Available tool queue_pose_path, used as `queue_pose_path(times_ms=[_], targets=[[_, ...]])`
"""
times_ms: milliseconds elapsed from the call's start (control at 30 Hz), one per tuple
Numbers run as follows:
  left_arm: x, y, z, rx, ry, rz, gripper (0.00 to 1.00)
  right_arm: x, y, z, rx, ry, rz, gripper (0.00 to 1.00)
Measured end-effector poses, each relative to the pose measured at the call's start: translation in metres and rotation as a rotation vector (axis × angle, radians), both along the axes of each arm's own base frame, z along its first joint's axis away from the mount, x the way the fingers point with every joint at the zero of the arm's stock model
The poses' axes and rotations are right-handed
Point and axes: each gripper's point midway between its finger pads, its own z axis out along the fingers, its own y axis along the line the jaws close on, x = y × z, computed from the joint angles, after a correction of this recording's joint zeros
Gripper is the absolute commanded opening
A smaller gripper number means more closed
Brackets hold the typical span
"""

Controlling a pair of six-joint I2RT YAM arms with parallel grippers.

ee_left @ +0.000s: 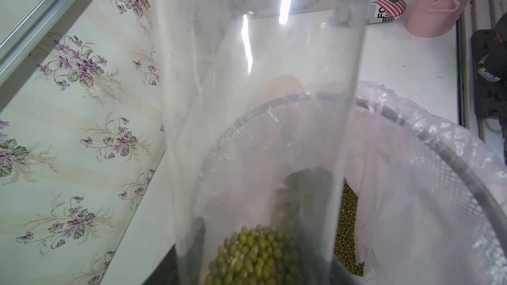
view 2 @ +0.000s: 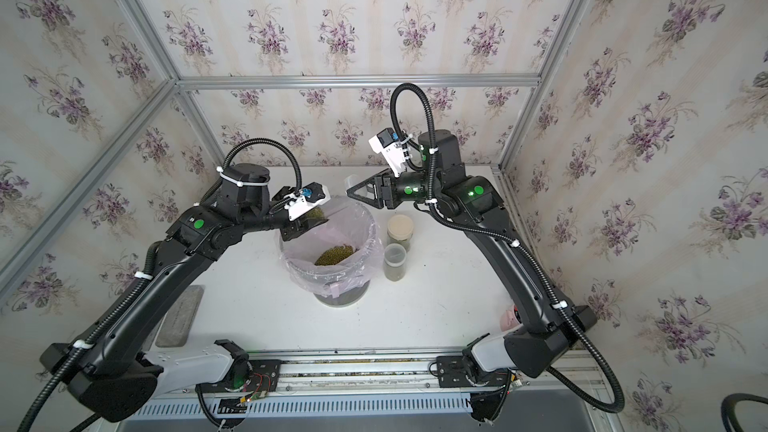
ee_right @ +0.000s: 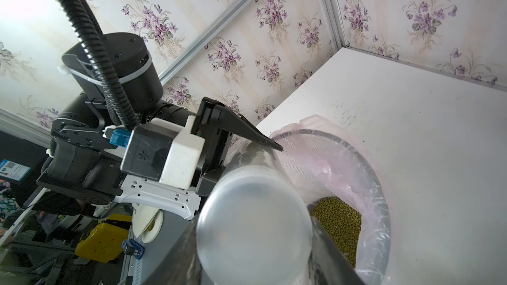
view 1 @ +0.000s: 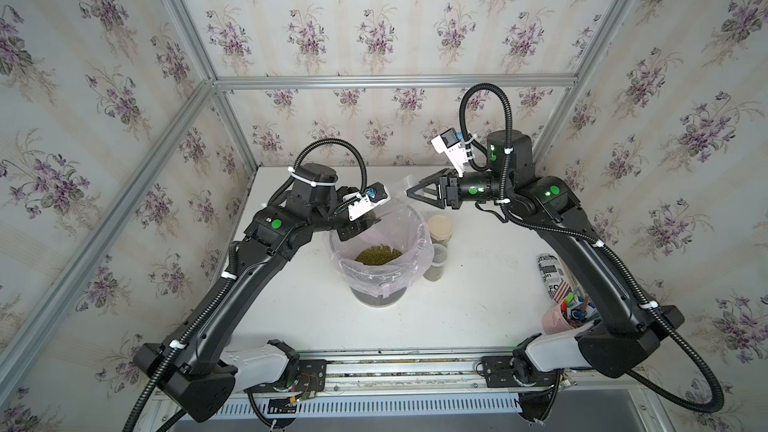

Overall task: Empty moldy mung beans from jars
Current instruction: Unscrew the lid from the jar.

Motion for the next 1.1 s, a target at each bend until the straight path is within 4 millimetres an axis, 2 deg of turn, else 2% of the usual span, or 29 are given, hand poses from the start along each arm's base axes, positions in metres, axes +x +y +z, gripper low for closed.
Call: queue_pose_path(times_ms=[100, 533, 867, 1100], targets=[[0.000, 0.001, 0.000, 0.000, 0.000, 0.004, 0.41, 0.000, 0.002, 0.001, 0.002, -0.058, 0.034, 0.48], [-0.005, -0.005, 0.002, -0.015, 0.004, -0.031, 0.40, -0.005, -0.014, 0.000, -0.001, -0.260, 0.144, 0.50], [-0.005, -0.004, -0.002, -0.011, 0.013, -0.027, 0.40, -0.002, -0.023, -0.002, 0.001, -0.297, 0.162, 0.51], [-0.004, -0.004, -0.002, -0.012, 0.010, -0.025, 0.40, 0.007, -0.031, 0.004, 0.013, -0.296, 0.128, 0.50]])
